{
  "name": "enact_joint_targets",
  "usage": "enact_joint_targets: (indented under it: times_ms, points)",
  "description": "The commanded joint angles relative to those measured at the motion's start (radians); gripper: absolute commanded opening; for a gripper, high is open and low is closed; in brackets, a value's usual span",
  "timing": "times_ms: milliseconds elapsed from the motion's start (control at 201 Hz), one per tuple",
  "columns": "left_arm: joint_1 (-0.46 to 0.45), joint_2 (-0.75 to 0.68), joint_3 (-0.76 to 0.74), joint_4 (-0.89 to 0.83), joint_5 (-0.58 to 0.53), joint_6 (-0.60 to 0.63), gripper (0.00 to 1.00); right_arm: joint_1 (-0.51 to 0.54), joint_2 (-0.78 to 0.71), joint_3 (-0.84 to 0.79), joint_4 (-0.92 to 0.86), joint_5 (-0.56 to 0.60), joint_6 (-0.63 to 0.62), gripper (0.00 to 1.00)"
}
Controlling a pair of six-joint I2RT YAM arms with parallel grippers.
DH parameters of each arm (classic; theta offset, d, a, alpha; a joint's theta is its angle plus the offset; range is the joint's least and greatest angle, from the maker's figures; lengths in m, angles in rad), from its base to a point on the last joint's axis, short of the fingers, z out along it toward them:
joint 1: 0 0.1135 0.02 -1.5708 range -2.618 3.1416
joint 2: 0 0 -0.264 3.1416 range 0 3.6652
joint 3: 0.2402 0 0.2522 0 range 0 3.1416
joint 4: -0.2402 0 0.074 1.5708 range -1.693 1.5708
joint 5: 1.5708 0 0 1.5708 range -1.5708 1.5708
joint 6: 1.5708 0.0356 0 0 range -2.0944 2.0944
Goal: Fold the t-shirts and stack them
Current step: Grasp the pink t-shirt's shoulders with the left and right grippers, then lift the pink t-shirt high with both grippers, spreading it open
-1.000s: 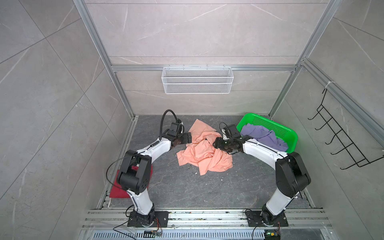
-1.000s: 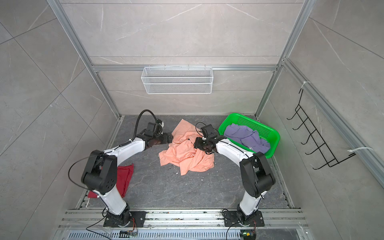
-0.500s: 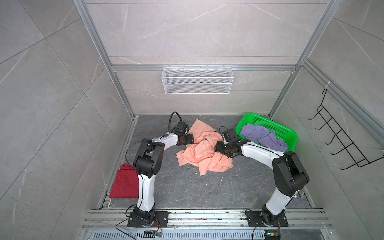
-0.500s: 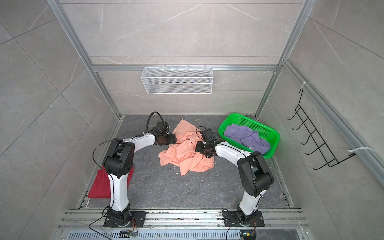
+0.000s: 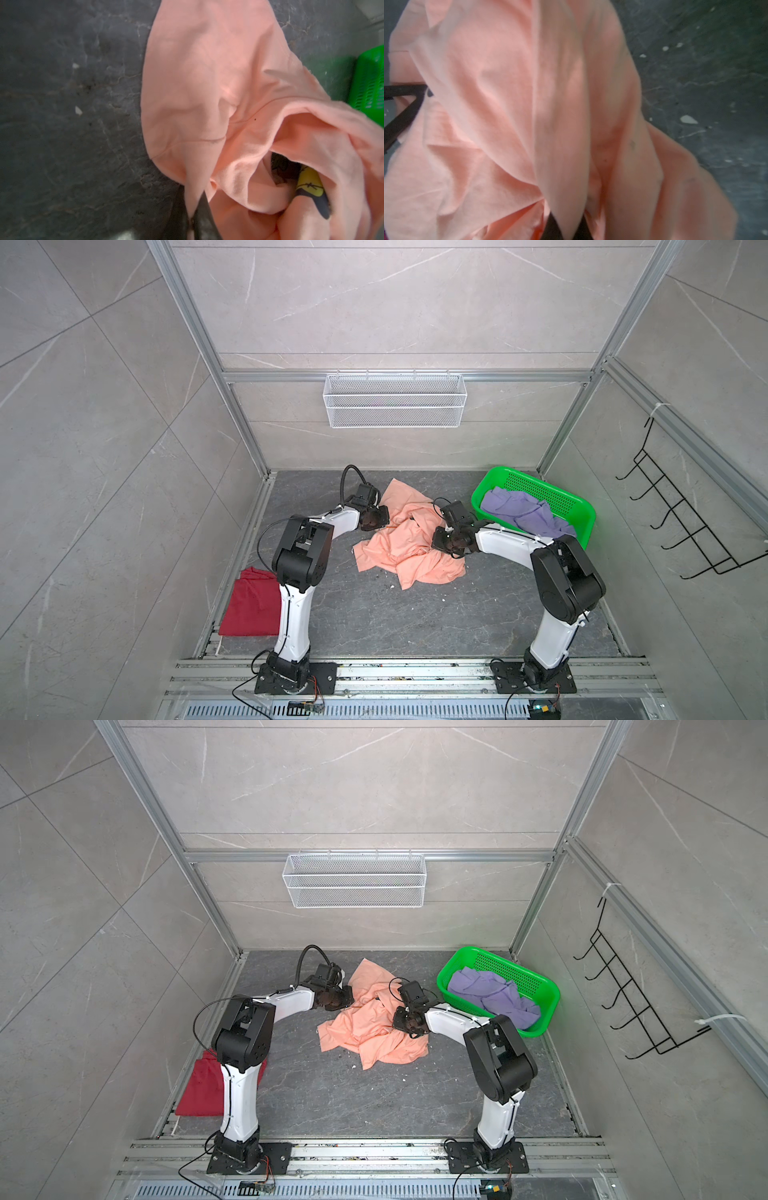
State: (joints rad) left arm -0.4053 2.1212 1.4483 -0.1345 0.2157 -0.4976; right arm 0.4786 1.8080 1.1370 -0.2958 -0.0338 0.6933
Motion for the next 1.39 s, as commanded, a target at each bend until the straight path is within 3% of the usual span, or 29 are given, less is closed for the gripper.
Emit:
enact_joint_targets:
  times_ms: [0,383,721,940,1120,1214,1388]
  points:
    - [0.003,-0.137,-0.001,0.032,-0.008,0.031,0.00,0.005,-0.127,0.037,-0.066,0.142,-0.083,0.00]
    - [0.079,-0.640,-0.145,0.019,-0.214,0.198,0.00,0.000,-0.423,0.233,-0.252,0.568,-0.462,0.00]
    - [0.085,-0.954,-0.233,0.020,-0.375,0.321,0.00,-0.001,-0.562,0.303,-0.218,0.674,-0.595,0.00]
    - [0.086,-1.048,-0.241,0.061,-0.438,0.384,0.00,-0.001,-0.599,0.359,-0.200,0.632,-0.657,0.00]
    - [0.086,-1.104,-0.223,0.056,-0.375,0.379,0.00,0.000,-0.641,0.412,-0.189,0.596,-0.706,0.00]
    - [0.085,-1.158,-0.218,0.045,-0.348,0.379,0.00,0.000,-0.673,0.464,-0.231,0.489,-0.718,0.01]
    - [0.085,-1.285,-0.178,-0.013,-0.328,0.409,0.00,0.000,-0.728,0.599,-0.369,0.171,-0.726,0.02]
